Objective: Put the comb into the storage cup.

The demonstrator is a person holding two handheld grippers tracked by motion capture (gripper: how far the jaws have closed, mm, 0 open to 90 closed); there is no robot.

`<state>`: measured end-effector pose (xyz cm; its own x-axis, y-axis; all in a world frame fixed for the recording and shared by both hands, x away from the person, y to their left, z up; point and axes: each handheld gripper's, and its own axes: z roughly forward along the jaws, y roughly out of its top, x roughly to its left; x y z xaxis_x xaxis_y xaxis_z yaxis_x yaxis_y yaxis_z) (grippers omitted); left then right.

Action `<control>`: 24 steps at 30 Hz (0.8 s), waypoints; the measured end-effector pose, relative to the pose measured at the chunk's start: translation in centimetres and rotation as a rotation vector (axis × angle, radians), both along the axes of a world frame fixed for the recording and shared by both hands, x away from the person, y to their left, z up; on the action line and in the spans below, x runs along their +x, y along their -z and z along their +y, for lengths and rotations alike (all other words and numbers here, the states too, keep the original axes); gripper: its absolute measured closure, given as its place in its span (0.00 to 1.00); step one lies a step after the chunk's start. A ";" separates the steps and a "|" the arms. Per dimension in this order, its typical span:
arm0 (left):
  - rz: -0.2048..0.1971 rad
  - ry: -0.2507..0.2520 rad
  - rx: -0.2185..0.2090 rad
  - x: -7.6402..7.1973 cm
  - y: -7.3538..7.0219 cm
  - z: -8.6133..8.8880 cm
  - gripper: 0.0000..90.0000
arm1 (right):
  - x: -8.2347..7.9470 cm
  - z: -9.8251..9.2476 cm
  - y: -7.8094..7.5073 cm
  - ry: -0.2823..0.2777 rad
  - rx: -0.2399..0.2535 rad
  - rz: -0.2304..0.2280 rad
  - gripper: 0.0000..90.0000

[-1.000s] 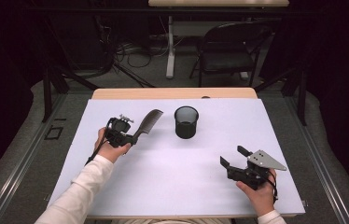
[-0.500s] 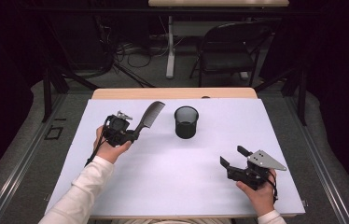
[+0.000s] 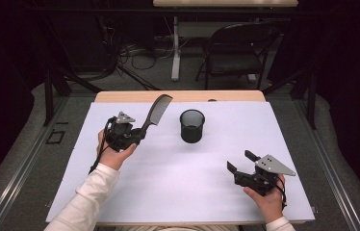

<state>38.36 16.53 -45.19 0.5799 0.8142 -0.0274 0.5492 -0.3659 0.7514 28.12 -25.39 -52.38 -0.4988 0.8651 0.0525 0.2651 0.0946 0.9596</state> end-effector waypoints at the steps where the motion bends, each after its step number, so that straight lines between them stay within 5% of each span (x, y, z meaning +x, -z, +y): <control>1: -0.009 -0.001 -0.007 -0.1 0.0 -0.1 0.80 | 0.0 0.0 0.0 0.000 0.000 0.001 0.22; 24: -0.109 0.054 -0.142 -1.1 -0.7 -1.7 0.80 | 0.0 0.0 0.0 -0.001 0.001 0.007 0.22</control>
<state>37.22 14.86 -44.45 0.6282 0.7744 -0.0748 0.4441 -0.2781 0.8517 28.16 -25.37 -52.42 -0.4994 0.8645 0.0565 0.2717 0.0943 0.9578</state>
